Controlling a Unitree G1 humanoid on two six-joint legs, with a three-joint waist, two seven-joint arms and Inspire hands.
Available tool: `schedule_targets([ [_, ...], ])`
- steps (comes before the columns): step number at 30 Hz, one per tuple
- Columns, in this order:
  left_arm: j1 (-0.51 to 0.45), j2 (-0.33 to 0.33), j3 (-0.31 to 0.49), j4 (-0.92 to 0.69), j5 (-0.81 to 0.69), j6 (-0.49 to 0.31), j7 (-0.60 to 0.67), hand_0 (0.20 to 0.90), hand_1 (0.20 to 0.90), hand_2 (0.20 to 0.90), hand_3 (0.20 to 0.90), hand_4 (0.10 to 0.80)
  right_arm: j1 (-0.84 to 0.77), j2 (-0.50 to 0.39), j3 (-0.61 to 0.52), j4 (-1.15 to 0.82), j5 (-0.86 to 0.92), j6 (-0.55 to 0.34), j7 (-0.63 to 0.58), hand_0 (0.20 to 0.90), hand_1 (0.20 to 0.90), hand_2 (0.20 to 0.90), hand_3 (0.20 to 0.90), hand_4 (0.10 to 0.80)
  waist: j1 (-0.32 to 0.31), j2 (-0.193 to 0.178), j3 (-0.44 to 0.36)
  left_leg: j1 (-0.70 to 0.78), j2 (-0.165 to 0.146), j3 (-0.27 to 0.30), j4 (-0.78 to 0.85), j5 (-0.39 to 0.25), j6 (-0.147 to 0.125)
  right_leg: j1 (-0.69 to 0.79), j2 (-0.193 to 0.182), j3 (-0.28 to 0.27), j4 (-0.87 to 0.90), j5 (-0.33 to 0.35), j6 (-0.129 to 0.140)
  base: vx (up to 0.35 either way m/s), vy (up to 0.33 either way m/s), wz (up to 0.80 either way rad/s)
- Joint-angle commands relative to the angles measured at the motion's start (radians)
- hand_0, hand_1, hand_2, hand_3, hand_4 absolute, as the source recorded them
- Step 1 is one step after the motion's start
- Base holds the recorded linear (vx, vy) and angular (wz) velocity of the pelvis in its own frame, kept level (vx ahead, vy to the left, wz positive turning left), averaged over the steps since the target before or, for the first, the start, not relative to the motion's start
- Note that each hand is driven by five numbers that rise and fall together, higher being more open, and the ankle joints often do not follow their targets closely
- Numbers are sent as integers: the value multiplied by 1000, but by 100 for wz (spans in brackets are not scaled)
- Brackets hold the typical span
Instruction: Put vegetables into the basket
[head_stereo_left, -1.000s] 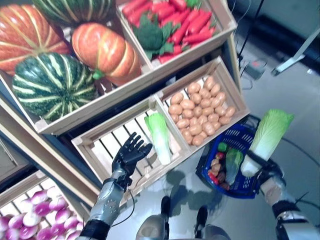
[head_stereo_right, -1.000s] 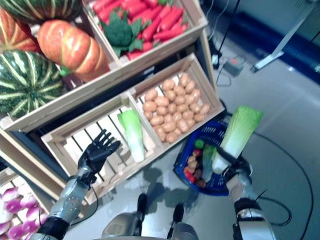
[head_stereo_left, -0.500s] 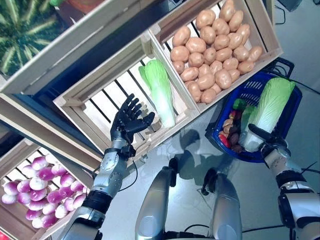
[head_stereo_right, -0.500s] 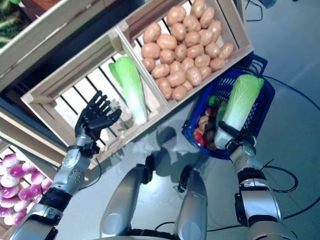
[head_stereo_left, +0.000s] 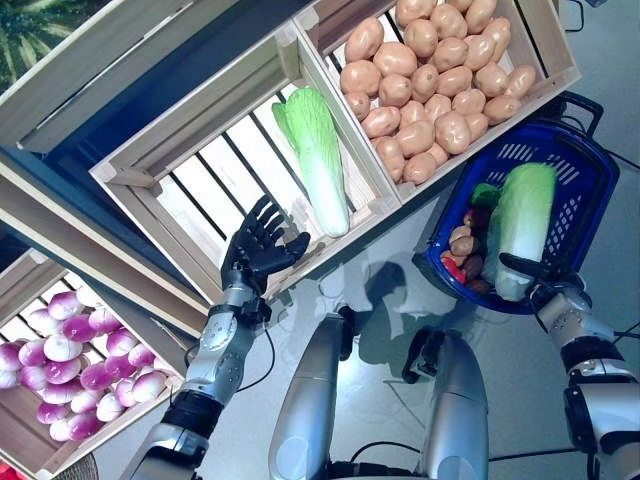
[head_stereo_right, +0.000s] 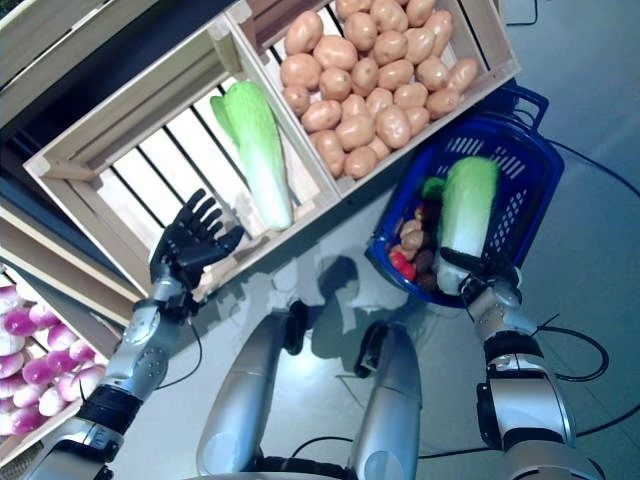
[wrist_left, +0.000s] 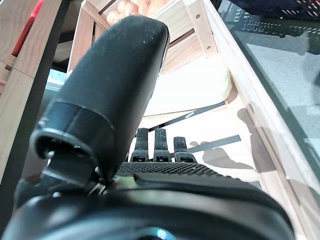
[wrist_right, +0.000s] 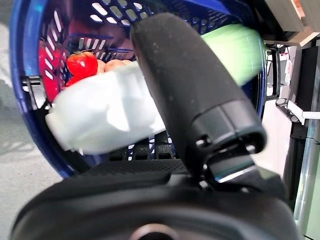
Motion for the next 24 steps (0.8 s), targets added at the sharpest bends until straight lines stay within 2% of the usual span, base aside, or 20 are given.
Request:
schedule_targets([
  [1, -1, 55, 13, -156, 30, -123, -15, 900, 900, 900, 900, 800, -45, -98, 36, -41, -33, -45, -12, 900, 900, 900, 900, 800, 9, 3, -28, 100, -23, 41, -4, -86, 71, 95, 10, -25, -68, 95, -55, 0, 0, 0],
  [11, 6, 73, 9, -157, 40, -127, -28, 900, 900, 900, 900, 800, -20, -82, 28, -65, -39, -75, -5, 900, 900, 900, 900, 800, 12, -3, -17, 166, -17, 42, -105, -42, 70, 158, 22, -35, -161, 141, -42, 23, 6, 1],
  [14, -2, 85, 3, -157, 147, -132, 23, 900, 900, 900, 900, 800, -9, -75, 36, -66, -34, -75, 6, 900, 900, 900, 900, 800, 11, -6, -17, 193, -16, 41, -150, -26, 68, 180, 35, -30, -204, 157, -35, 47, -3, -2],
  [15, -9, 100, 2, -154, 238, -145, 74, 900, 900, 900, 900, 800, -1, -73, 38, -64, -30, -83, 17, 900, 900, 900, 900, 800, 10, -8, -19, 202, -16, 41, -167, -18, 68, 188, 39, -30, -222, 163, -33, 53, -13, -1],
  [17, -42, 159, -9, -145, 500, -132, 221, 900, 900, 900, 900, 800, 8, -73, 45, -62, -27, -88, 30, 900, 900, 900, 900, 800, 6, -10, -20, 216, -13, 40, -195, -3, 64, 202, 46, -30, -252, 177, -30, 52, -12, 0],
  [18, -52, 172, -12, -143, 525, -120, 240, 900, 900, 900, 900, 800, 7, -74, 48, -60, -28, -88, 33, 900, 900, 900, 900, 800, 5, -10, -21, 218, -12, 40, -200, 0, 63, 204, 47, -29, -257, 178, -29, 44, 1, -2],
  [20, -121, 260, -10, -110, 638, -34, 324, 900, 900, 900, 900, 800, 6, -82, 62, -48, -34, -90, 57, 900, 900, 900, 900, 800, -4, -12, -25, 230, -9, 43, -229, 17, 57, 214, 58, -23, -287, 190, -25, 48, 11, -8],
  [24, -245, 407, -35, 10, 901, 73, 399, 900, 900, 900, 900, 800, 11, -102, 87, -20, -57, -105, 112, 900, 900, 900, 900, 800, -29, -12, -29, 252, 1, 56, -278, 42, 44, 221, 77, 0, -333, 208, -20, 46, 45, -18],
])
